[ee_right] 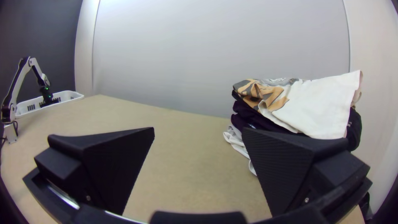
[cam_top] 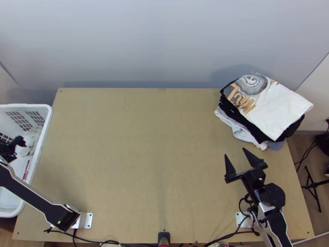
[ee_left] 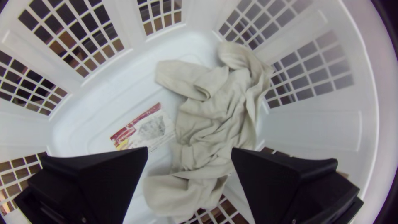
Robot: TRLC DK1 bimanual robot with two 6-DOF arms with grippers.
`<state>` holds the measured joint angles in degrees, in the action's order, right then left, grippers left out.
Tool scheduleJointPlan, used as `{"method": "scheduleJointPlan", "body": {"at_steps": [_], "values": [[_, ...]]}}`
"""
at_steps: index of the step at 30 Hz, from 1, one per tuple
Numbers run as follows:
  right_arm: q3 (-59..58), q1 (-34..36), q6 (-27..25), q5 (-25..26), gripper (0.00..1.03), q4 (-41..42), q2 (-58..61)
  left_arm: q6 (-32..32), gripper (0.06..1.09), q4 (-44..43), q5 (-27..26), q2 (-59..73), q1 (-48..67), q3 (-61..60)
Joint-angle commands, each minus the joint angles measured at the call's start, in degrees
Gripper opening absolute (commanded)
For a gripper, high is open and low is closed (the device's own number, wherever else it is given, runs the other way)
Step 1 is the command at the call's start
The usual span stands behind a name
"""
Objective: Fold the t-shirt
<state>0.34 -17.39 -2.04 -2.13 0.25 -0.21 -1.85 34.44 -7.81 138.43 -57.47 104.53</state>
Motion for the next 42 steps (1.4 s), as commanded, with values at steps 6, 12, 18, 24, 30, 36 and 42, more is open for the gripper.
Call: {"method": "scheduleJointPlan", "body": {"at_steps": [6, 12, 18, 24, 30, 36, 42], "values": [[0.0, 0.0, 0.0, 0.0, 0.98, 0.0, 0.0, 2.7, 1.03, 7.2, -0.1, 14.0, 0.3, 7.4], [0.0, 0.0, 0.0, 0.0, 0.98, 0.0, -0.1, 3.3, 1.03, 14.6, 0.0, 18.2, -0.5, 9.9], [0.0, 0.0, 0.0, 0.0, 0.98, 0.0, 0.0, 4.8, 0.67, 16.5, -0.1, 20.6, -1.4, 10.1], [0.0, 0.0, 0.0, 0.0, 0.98, 0.0, 0.0, 8.2, 0.09, 17.4, -1.8, 21.0, -2.6, 11.4], [0.0, 0.0, 0.0, 0.0, 0.98, 0.0, -0.1, 4.5, 0.09, 15.7, -6.8, 8.7, -4.8, 13.9], [0.0, 0.0, 0.0, 0.0, 0.98, 0.0, -0.1, 1.7, 0.09, 15.3, -13.0, -11.7, -4.1, 14.5], [0.0, 0.0, 0.0, 0.0, 0.98, 0.0, -0.1, -1.0, 0.09, 14.9, -14.2, -28.0, 0.2, 14.6]]}}
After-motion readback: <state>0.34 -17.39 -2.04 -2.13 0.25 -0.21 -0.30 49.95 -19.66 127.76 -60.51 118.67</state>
